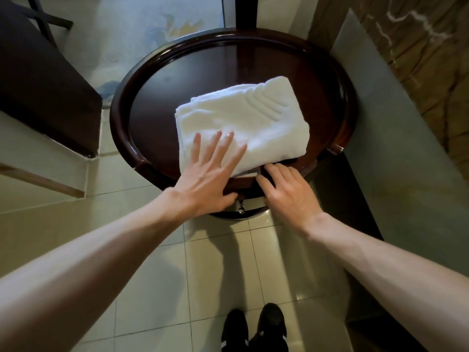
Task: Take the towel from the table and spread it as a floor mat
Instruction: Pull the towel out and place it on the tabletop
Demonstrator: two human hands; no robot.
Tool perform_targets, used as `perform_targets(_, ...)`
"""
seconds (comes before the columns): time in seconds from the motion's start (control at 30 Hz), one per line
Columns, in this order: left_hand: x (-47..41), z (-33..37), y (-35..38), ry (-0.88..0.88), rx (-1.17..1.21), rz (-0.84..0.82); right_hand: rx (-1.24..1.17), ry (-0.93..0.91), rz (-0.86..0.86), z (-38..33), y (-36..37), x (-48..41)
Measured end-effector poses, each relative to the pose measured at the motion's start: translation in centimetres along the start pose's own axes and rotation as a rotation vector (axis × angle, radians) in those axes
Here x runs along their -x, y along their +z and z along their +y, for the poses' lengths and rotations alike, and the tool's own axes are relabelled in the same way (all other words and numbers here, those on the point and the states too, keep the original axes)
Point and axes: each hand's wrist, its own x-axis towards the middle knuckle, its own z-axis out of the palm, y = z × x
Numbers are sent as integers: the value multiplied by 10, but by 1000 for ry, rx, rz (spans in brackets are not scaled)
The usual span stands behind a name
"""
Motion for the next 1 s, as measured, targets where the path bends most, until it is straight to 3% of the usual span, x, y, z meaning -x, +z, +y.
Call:
perform_targets(0.2, 10, 0, 20, -46, -142, -52, 67, -73, 86, 4, -4, -8)
perform_targets(0.5, 7, 3, 37, -77, -306, 18, 200, -8, -109, 7, 3, -22)
perform_targets(1.0, 5, 2, 31, -71, -298, 2, 260, 20, -124, 2, 3, -26)
